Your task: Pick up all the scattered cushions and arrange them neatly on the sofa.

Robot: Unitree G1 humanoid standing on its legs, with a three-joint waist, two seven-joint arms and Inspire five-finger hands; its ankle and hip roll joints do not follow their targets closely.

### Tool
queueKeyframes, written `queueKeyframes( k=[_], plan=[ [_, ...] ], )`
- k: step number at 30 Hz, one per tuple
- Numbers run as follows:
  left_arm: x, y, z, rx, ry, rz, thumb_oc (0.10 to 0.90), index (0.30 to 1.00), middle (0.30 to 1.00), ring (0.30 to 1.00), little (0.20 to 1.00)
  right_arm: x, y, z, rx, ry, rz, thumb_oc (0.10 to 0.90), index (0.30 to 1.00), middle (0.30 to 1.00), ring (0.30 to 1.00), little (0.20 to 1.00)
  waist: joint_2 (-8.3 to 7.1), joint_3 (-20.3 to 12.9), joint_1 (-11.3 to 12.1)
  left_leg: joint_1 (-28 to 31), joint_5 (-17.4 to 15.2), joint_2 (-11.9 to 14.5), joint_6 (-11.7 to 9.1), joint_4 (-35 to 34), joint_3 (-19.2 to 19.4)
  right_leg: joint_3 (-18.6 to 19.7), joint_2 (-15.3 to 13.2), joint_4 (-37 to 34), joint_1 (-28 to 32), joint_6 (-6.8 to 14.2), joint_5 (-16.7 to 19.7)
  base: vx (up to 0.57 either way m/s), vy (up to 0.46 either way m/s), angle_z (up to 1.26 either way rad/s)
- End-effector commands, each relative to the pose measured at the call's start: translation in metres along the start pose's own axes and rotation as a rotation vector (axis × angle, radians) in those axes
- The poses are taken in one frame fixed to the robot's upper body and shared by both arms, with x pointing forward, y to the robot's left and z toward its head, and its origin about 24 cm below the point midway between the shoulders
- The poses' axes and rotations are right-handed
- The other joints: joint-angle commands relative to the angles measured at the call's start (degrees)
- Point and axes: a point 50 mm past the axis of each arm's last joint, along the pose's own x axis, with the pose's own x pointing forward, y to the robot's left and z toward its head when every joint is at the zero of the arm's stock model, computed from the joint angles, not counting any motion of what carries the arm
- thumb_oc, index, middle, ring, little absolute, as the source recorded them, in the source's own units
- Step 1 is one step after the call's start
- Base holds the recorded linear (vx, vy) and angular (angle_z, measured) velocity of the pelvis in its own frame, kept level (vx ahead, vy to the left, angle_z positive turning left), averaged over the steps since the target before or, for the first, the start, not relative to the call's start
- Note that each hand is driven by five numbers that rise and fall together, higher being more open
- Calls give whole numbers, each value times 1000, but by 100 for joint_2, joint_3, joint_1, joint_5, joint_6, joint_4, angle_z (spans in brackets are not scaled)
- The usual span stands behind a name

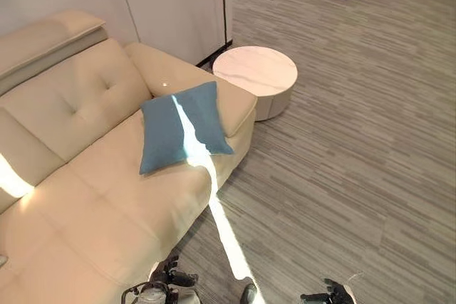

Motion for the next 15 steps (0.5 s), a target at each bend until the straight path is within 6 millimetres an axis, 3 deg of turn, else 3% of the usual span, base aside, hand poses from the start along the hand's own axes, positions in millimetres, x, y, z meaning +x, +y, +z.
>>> queueKeyframes(
  k=[1, 4, 9, 11, 13, 14, 15],
  plan=[
    [-3, 8, -13, 60, 15, 22, 800, 900, 900, 900, 900, 4, -24, 10, -1, -46, -84, 800, 900, 900, 900, 900, 109, 2, 138, -298, 524, -147, 185, 152, -152, 678, -82, 233, 269, 808, -461, 244, 87, 6],
    [-4, 11, -20, 41, 39, 31, 800, 900, 900, 900, 900, 4, -22, 9, -11, -50, -71, 800, 900, 900, 900, 900, 127, -81, 152, -126, 460, -165, 255, -54, -163, 745, -52, 294, 336, 819, -564, 239, 121, -19],
    [-6, 16, -25, 29, 56, 47, 800, 900, 900, 900, 900, 3, -14, 12, -33, -65, -42, 800, 900, 900, 900, 900, 54, -211, 259, 163, 225, -384, 476, -57, -239, 820, -333, 1130, 288, 966, -654, 211, 159, -12],
    [-4, 18, -20, 17, 37, 56, 800, 900, 900, 900, 900, 4, -14, 15, -44, -72, -38, 800, 900, 900, 900, 900, 98, -180, 262, 347, 85, -475, 632, -132, -228, 731, -663, 1970, -68, 1199, -418, 104, 173, 17],
    [-2, 22, -6, 29, -15, 66, 800, 900, 900, 900, 900, 5, -13, 24, -38, -99, -36, 800, 900, 900, 900, 900, 231, -50, 127, 591, 26, -501, 759, -224, -368, 849, -813, 3049, -642, 1228, 5, 228, 213, 26],
    [-1, 23, -2, 28, -33, 65, 800, 900, 900, 900, 900, 5, -14, 26, -32, -105, -38, 800, 900, 900, 900, 900, 262, -24, 79, 744, -55, -535, 763, -263, -445, 934, -835, 3032, -786, 1158, -86, 348, 102, 67],
    [-1, 22, 2, 22, -46, 64, 800, 900, 900, 900, 900, 5, -15, 27, -26, -107, -40, 800, 900, 900, 900, 900, 282, -52, 47, 808, -102, -529, 730, -294, -524, 1025, -819, 2562, -878, 1129, -144, 318, -14, 96]
  ],
)
